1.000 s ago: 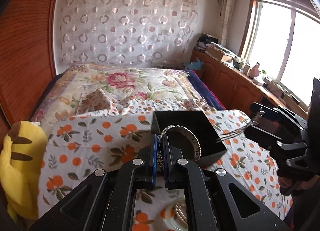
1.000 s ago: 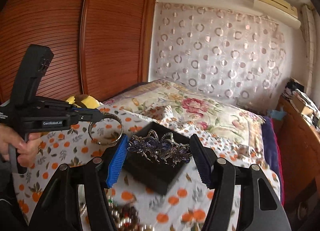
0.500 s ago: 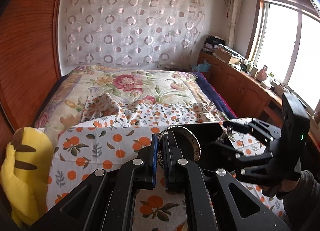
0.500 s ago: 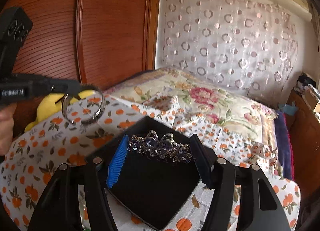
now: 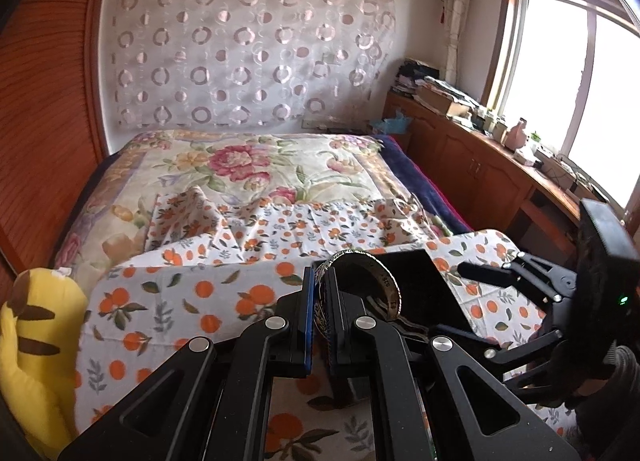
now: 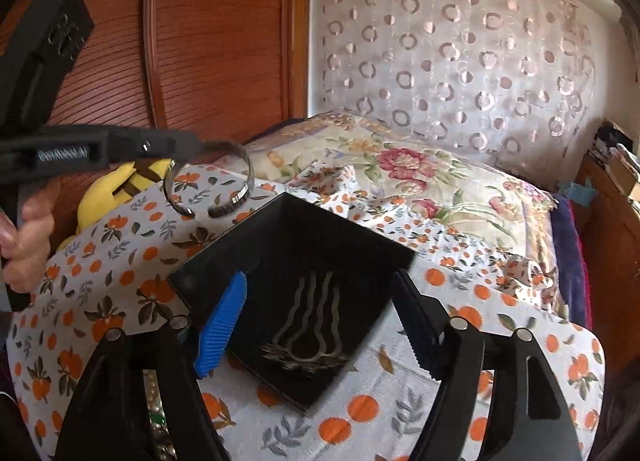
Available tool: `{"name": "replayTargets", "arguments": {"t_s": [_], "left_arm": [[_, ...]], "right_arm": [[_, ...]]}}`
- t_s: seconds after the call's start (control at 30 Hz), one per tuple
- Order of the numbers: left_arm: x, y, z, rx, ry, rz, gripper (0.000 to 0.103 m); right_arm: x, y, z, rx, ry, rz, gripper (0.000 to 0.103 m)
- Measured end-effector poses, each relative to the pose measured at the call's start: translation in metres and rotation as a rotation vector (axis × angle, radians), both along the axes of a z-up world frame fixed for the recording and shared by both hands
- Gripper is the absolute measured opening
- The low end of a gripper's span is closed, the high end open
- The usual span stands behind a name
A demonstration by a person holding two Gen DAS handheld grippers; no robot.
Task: Organize jewelry
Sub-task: 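Lower the silver bangle into the black box and open the left tool, then grasp the green jade bangle with the left tool and lift it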
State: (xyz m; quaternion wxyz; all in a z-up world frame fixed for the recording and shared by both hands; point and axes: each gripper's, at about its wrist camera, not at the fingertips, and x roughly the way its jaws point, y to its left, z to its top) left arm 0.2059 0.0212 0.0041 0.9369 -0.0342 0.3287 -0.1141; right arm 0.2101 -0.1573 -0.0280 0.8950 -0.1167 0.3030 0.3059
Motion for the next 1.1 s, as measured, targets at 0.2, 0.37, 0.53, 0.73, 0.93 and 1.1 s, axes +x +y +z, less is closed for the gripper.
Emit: {"name": "replayTargets", "arguments": {"t_s": [0.2,0.37,0.53,0.73,0.93,1.1], "left_arm": [[0.006,-0.025,-0.019,-0.002,0.051,-0.060,0.004],[0.007,-0.048,-0.034,0.022,0.090,-0.112,0.004],[0.008,-0.060,-0.046,0.041,0.124,-0.138,0.004],[-0.001,-0.063,-0.041,0.050,0.114,-0.140,0.004],[-0.034,-0.057,-0.025,0.060,0.060,-0.144,0.020],[-0.067,-0.049,-0.028,0.084,0.047,-0.143,0.025]], "right_arm": [[-0.008,-0.029,0.001,-0.004,0.002,-0.087,0.077],[-0.018,-0.049,-0.005,-0.001,0.016,-0.146,0.077],[-0.034,-0.057,-0.009,-0.002,0.018,-0.169,0.077],[-0.057,-0.063,-0.008,0.001,0.013,-0.182,0.077],[-0.081,-0.060,-0.016,0.002,0.034,-0.177,0.077],[-0.096,-0.049,-0.031,-0.009,0.072,-0.156,0.062]]}}
